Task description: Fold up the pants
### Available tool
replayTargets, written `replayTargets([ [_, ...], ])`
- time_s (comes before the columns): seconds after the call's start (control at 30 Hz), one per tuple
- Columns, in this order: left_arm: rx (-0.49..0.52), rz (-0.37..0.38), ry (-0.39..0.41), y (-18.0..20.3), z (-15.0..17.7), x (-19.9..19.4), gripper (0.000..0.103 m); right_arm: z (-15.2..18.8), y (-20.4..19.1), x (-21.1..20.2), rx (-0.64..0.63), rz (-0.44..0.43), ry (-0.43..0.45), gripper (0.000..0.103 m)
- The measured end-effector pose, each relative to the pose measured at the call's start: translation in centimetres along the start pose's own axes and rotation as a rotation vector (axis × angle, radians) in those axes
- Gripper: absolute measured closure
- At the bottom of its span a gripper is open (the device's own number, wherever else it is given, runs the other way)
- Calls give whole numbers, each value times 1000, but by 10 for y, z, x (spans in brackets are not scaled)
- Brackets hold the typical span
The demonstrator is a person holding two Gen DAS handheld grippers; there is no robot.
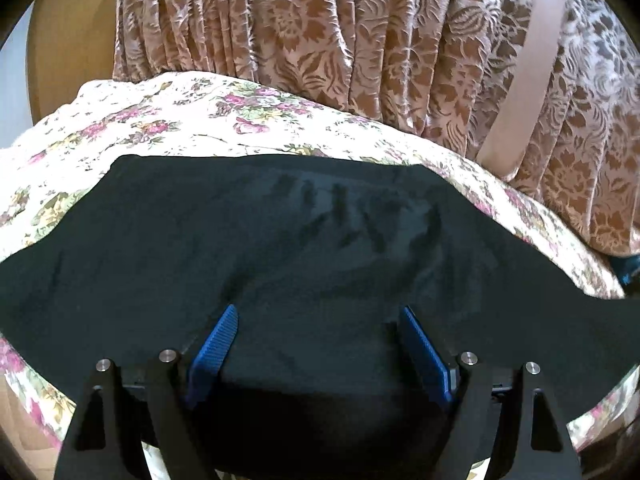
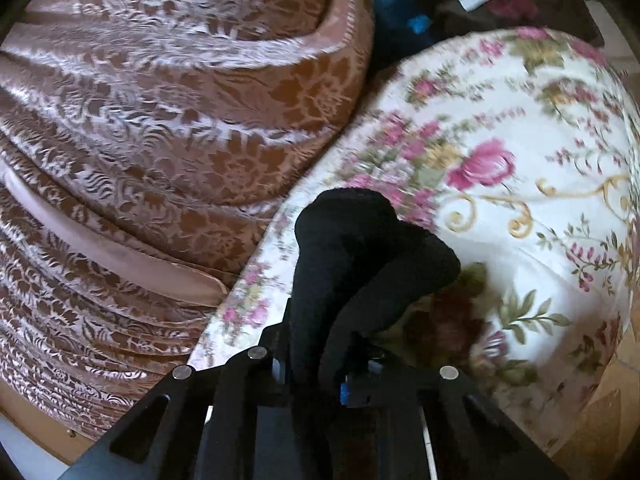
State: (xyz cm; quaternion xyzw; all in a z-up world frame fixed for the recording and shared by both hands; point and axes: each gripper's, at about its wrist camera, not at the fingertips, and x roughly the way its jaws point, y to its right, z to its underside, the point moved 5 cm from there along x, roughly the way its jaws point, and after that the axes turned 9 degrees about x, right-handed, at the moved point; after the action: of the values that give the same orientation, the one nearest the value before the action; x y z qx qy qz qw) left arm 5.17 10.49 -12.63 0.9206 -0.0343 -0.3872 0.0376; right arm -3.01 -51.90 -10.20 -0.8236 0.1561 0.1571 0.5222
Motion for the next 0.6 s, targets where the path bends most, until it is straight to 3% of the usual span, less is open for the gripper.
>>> replayTargets([
  [0.37, -60, 29, -3, -5, -1, -3, 20, 45, -120, -40, -297, -148, 43, 88],
  [0.6, -55, 21, -5, -4, 0, -3, 20, 98, -173, -45, -459, -226, -7, 88],
])
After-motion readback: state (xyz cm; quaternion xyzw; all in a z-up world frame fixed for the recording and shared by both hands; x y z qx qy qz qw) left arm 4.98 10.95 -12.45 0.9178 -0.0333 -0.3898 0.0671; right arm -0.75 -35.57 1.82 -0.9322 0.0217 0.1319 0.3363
